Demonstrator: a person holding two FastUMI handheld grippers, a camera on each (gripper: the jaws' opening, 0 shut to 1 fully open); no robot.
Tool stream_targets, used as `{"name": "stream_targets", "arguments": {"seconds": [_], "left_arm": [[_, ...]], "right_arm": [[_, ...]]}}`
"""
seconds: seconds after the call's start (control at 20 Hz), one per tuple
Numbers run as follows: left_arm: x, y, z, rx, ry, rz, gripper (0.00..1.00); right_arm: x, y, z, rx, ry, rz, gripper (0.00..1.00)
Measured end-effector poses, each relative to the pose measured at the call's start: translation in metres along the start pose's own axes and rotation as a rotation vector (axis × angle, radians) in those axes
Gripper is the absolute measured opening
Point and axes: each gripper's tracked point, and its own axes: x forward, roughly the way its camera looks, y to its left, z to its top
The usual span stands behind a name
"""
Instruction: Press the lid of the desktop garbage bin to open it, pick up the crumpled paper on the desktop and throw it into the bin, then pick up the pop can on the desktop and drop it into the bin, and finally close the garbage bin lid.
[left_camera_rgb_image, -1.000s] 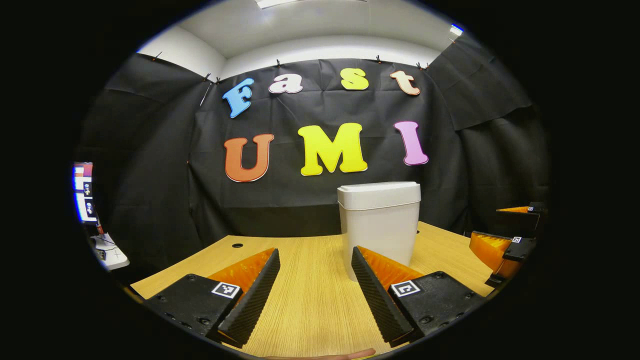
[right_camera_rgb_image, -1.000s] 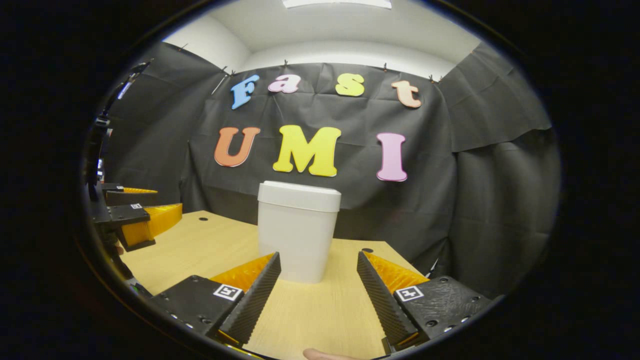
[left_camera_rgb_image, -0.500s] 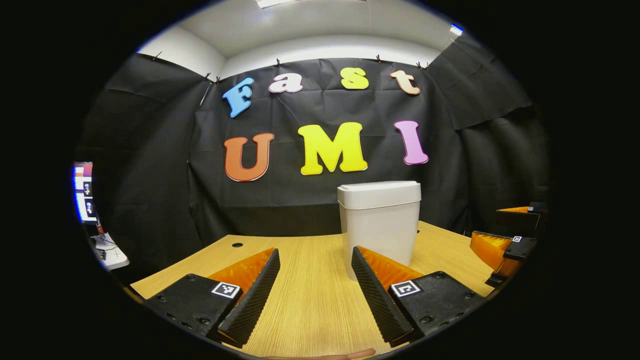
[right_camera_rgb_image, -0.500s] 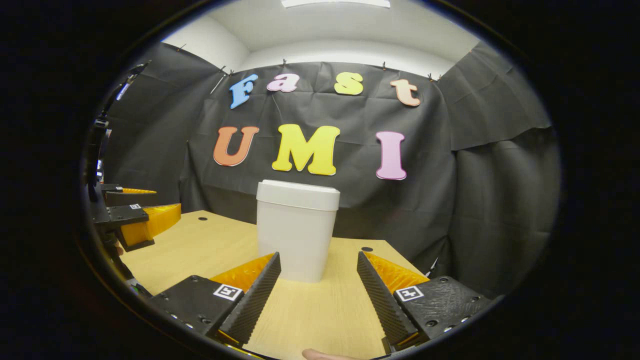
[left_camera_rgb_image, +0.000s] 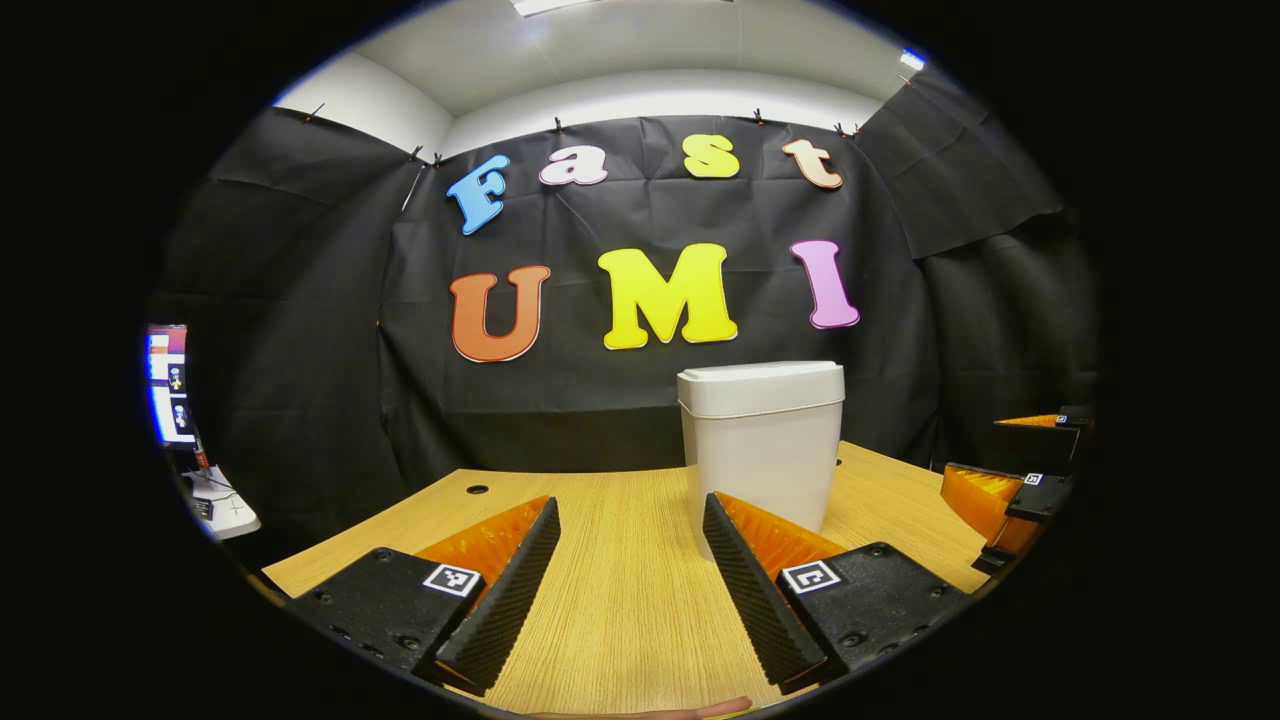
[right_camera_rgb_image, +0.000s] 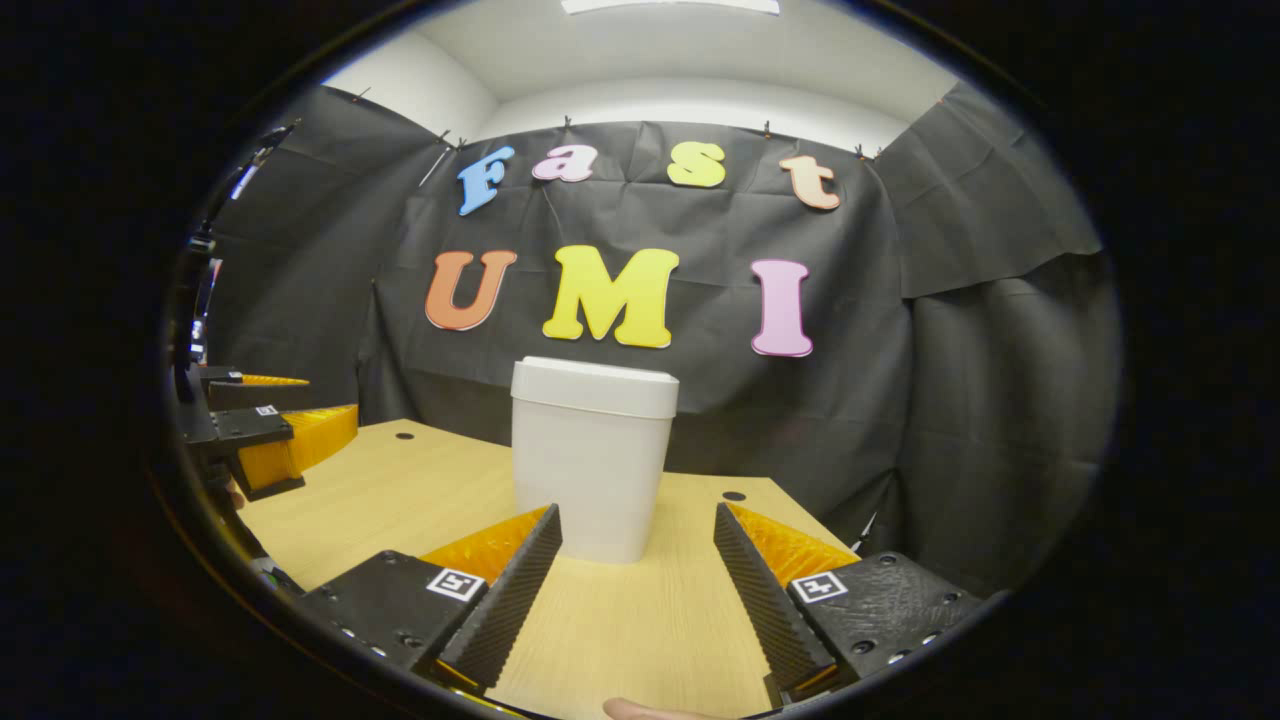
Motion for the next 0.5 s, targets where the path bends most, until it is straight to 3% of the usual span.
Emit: {"name": "stream_targets", "arguments": {"seconds": [0.5], "left_arm": [[-0.0028,-0.0062,0.0013,-0.004,-0.005,-0.008,0.93]], "right_arm": [[0.0007,-0.0034,0.0013,0.005,-0.004,-0.004,0.95]]}}
